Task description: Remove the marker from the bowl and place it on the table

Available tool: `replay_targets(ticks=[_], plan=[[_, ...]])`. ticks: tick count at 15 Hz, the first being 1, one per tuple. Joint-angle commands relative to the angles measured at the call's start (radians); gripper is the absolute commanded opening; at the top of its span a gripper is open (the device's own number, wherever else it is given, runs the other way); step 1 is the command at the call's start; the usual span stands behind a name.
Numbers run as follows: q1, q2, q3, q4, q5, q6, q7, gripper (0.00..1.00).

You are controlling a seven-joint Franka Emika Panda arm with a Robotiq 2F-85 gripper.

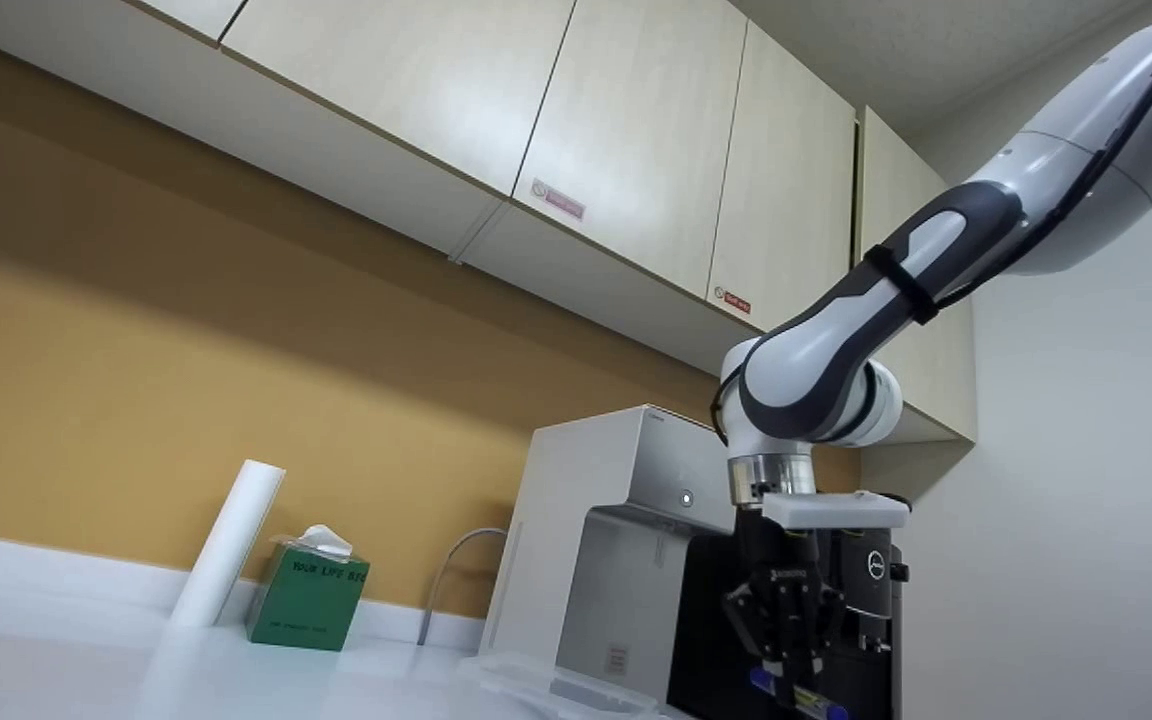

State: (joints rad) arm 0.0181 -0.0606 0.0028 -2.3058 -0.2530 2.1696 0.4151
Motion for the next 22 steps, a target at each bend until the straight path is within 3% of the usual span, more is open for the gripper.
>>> replay_targets(ticks=[1, 11, 22], plan=[[-0.004, 0.026, 0.009, -0.015, 0.044, 0.0, -0.043, 0.05], [-0.002, 0.075, 0.005, -0.048, 0.147, 0.102, -0.126, 0.05], [0.003, 0.127, 0.003, -0.073, 0.156, 0.229, -0.117, 0.05]])
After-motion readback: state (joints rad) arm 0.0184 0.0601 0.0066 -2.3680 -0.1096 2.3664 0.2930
